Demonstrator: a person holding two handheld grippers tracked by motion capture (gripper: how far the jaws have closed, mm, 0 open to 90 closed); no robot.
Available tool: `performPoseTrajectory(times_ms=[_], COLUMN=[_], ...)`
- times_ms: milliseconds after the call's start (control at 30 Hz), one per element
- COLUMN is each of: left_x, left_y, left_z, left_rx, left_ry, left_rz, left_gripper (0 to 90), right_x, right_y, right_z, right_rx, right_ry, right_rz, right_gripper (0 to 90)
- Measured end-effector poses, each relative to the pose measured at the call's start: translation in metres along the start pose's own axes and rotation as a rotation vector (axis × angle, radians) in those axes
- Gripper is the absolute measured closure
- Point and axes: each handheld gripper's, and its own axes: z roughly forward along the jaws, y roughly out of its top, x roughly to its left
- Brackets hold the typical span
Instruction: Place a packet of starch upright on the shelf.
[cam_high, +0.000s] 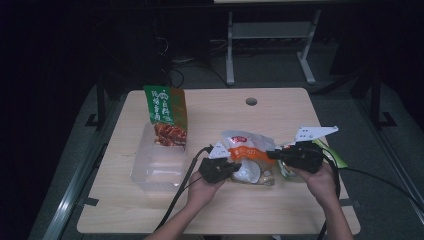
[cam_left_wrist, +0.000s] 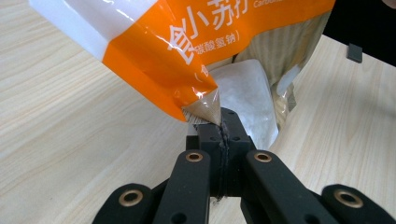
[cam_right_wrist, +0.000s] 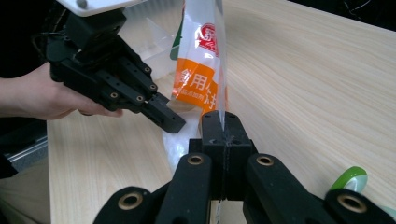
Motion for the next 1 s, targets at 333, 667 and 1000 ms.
performPoseTrajectory(times_ms=[333,667,1000], left_x=[-0.003,-0.004,-0.005], left_y=[-0.003,-0.003,-0.007], left_z=[-0.002,-0.004,-0.005], left_rx=[-0.006,0.001,0.010], left_ry=[0.010,0.003,-0.012], left_rz=[0.018,0.039,0.033], left_gripper=[89.5,89.4,85.6], right_x=[-0.004,-0.001,0.006], right_y=[-0.006,-0.007,-0.005], right_z=[0.014,0.040,0.045], right_rx=[0.045,0.119,0.151], right_ry=[-0.011,-0.013,-0.002], right_rz=[0.034,0.049,0.014], right_gripper=[71.8,71.4,88.2])
